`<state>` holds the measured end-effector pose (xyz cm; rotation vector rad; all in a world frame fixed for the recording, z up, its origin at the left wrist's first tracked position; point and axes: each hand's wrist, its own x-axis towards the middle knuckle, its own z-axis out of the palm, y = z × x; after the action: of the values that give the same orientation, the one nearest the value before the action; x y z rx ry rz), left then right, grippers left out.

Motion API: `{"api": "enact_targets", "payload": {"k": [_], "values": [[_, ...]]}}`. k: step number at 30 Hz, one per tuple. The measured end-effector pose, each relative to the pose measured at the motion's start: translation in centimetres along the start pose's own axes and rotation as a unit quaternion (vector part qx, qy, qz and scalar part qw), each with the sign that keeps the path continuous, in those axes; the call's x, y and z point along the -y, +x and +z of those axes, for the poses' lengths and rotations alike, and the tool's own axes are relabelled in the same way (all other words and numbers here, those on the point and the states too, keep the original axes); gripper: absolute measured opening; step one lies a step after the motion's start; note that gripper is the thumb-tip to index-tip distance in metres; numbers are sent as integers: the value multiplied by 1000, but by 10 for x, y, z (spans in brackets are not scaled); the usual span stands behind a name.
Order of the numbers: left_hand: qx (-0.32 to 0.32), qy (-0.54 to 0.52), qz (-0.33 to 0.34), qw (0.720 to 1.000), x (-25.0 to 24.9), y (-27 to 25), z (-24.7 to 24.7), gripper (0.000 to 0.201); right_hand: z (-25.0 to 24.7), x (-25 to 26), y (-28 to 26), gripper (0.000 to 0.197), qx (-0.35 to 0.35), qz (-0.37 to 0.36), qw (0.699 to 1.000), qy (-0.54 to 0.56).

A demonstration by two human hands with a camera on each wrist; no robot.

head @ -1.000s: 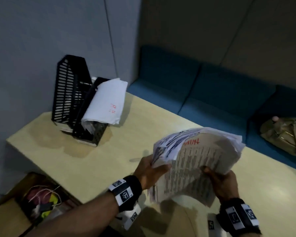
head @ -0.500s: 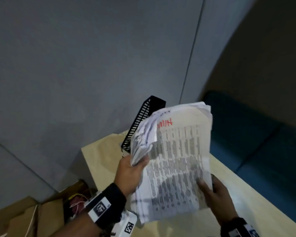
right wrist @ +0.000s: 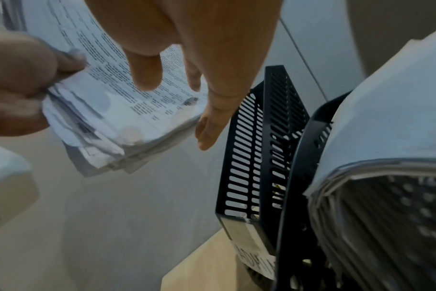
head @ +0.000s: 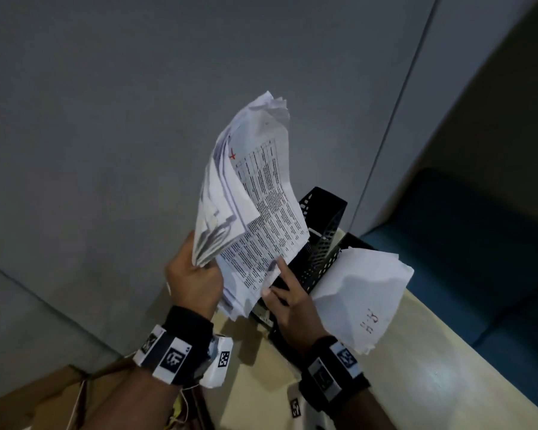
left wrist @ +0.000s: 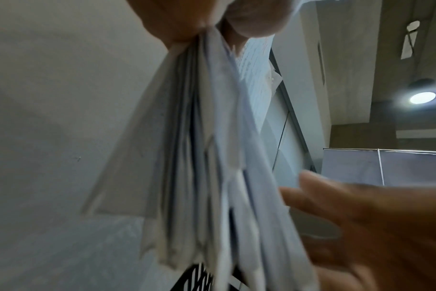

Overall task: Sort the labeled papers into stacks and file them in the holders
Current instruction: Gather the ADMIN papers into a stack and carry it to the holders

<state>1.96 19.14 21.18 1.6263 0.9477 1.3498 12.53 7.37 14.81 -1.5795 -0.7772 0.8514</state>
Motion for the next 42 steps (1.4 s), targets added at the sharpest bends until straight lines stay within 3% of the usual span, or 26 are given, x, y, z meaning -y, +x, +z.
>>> {"api": "enact_targets", "payload": {"k": [3, 7, 11, 14, 18, 25, 29, 32, 34, 36, 39, 42], "values": [[-3, -16, 19, 1000, 9, -1, 18, 39, -1, -3, 26, 67, -24, 11, 999, -26], [31, -10, 44, 998, 20, -5, 35, 42, -3, -2, 44, 69, -42, 65, 996, -40], [62, -28, 49, 997, 32, -3, 52, 43, -11, -9, 50, 60, -55, 76, 993, -71], [74, -37, 50, 995, 36, -2, 65, 44, -16, -23, 55, 67, -90, 87, 988, -95], [80, -35, 107, 990, 29, -2, 80, 57, -18, -27, 56, 64, -119, 88, 984, -98], [120, 16, 157, 980, 42, 2, 98, 51, -22, -24, 52, 57, -81, 105, 971, -197], [163, 26, 112, 980, 67, -6, 108, 41, -22, -18, 47, 48, -70, 88, 973, -200], [192, 21, 81, 978, 84, -18, 115, 52, -21, -18, 45, 44, -46, 92, 967, -232], [198, 5, 66, 978, 91, -22, 115, 40, -20, -18, 43, 48, -27, 98, 966, -237], [187, 5, 63, 980, 95, -23, 113, 51, -19, -15, 38, 57, -8, 90, 962, -258], [172, 17, -14, 985, 96, -20, 118, 45, -15, -12, 31, 51, 28, 76, 961, -263], [206, 39, -92, 973, 95, -26, 119, 37, -6, -17, 29, 46, 62, 39, 935, -347]]}}
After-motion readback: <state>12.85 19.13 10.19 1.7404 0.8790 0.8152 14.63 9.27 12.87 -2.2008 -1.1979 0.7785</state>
